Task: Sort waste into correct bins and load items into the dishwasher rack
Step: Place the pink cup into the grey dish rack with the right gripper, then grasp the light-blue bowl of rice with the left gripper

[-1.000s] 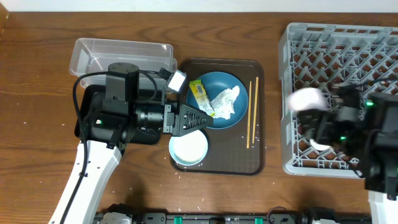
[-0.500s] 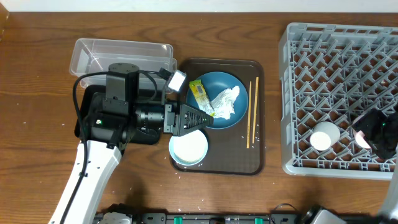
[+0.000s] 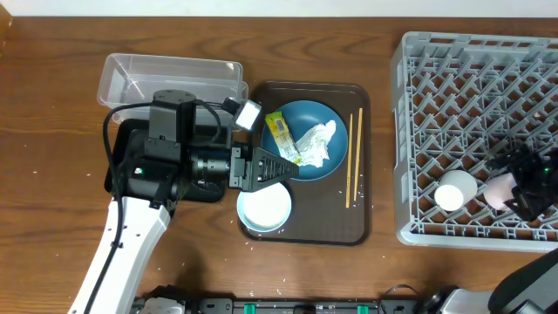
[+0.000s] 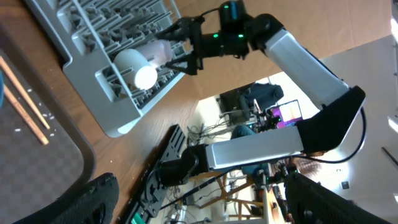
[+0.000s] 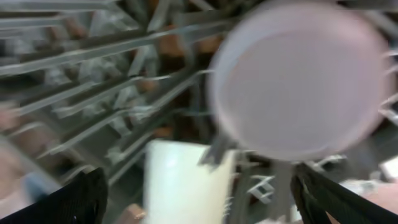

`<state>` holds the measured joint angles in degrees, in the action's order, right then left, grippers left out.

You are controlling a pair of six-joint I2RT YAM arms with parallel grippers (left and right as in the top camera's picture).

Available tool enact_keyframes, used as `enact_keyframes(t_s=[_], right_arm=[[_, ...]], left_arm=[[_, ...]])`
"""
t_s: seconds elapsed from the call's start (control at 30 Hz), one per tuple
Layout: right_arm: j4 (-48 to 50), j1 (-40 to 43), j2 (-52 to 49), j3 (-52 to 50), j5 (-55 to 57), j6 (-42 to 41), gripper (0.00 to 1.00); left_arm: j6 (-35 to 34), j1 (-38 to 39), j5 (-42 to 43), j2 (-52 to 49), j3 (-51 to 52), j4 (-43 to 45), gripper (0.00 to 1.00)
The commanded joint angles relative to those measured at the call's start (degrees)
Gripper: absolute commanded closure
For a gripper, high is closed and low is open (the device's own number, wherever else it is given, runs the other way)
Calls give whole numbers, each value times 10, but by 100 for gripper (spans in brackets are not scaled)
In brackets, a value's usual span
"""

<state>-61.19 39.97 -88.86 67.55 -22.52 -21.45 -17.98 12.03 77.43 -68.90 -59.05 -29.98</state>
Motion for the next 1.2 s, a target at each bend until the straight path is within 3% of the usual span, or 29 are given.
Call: enact_keyframes(t_s=[0.0,0.23,0.43,0.57,0.83,1.17], right_arm=[[-22,8,43,52,-118,47,8],[-55,-76,211,89,-154,116,7],[-55,-217,320,88,-105,131,6],[-57,-300,346,88,-73,117,7],[-58,-392,331,87,-73,101,9],[-65,-400,308,87,-68,101,9]], left_arm=[[8,6,-37,5,-8,-11,12],[11,57,-227,5,-8,-54,12],[16,133,-552,4,-8,-139,12],[12,172,-701,4,-8,-156,12],[3,184,-762,-14,-8,-157,13],[-32,271,-740,-110,5,-172,18]])
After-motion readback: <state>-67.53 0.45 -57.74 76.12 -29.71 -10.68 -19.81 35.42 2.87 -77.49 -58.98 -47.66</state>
